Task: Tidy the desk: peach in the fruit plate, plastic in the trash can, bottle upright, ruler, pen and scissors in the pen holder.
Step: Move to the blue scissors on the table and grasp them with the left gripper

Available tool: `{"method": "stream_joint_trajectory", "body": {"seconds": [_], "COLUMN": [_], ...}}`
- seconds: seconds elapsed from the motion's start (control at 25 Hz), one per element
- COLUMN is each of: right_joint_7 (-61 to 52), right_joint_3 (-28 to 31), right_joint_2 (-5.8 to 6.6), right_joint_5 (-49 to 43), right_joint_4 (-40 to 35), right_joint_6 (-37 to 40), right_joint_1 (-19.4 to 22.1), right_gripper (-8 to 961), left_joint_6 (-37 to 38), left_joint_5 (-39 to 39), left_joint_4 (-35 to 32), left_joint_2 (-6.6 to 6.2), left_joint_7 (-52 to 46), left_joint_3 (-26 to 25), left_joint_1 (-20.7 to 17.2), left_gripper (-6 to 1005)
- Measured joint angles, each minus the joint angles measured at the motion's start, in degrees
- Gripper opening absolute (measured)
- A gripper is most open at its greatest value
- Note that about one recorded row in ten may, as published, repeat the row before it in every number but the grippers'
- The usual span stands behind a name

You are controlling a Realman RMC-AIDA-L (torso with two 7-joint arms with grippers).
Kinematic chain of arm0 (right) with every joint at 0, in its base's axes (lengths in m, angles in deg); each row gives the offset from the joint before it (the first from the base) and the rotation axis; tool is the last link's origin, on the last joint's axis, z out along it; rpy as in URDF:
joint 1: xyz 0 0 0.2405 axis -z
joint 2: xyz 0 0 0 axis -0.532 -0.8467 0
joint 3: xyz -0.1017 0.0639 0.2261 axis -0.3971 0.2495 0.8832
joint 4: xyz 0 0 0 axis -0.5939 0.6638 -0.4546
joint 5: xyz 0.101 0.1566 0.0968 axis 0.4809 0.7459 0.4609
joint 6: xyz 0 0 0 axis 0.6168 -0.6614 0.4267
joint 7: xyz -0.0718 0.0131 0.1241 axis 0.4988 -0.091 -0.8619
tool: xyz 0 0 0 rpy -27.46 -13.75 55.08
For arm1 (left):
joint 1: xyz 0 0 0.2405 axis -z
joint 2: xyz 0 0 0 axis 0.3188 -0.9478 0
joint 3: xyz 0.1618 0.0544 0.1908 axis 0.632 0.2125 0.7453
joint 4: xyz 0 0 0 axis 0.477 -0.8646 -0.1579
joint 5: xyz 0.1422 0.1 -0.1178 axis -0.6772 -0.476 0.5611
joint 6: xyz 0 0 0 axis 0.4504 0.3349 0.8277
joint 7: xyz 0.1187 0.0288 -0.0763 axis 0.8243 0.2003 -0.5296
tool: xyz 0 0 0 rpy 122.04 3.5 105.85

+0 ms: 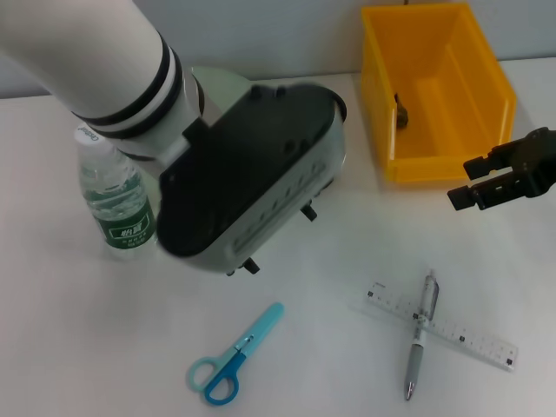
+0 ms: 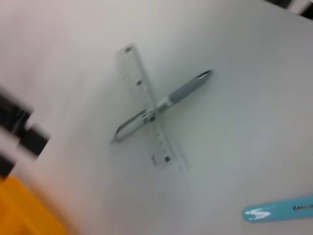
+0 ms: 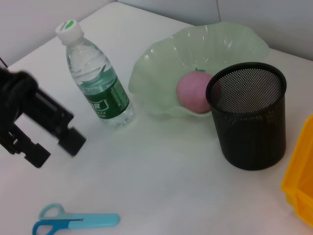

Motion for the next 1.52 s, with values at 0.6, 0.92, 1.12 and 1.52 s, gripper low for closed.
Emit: {"method": "stream_joint_trajectory", "body": {"seconds": [0.6, 0.92, 1.12, 1.52], "right_joint_7": [-5.07, -6.57, -7.27, -7.53], "right_joint_3": [0.39, 0.42, 0.50, 0.72], "right_joint_2": [2.98, 3.11, 3.10, 3.28], "right_joint_5": [-0.78, -0.77, -0.81, -0.81], "right_joint_4": [6.52, 6.78, 6.97, 9.12], "right_joint_6": [-0.06, -0.13, -0.53, -2.06], "right_joint_1": [-1.86, -2.12, -1.94, -2.87], "right_gripper": [760, 760, 761, 761], "left_joint_6": [-2.24, -0.25, 0.07, -0.29], "left_joint_5": [-5.39, -4.63, -3.19, -3.23], "left_joint_4": [6.22, 4.92, 3.77, 5.09], "left_joint_2": [0.15, 0.05, -0.03, -0.10], "left_joint_7": [21.38, 28.75, 34.56, 40.73], "left_joint_3": [4.71, 5.71, 6.39, 7.66], "left_joint_1": [2.56, -0.35, -2.44, -3.06], "left_gripper": [828, 827, 826, 824]}}
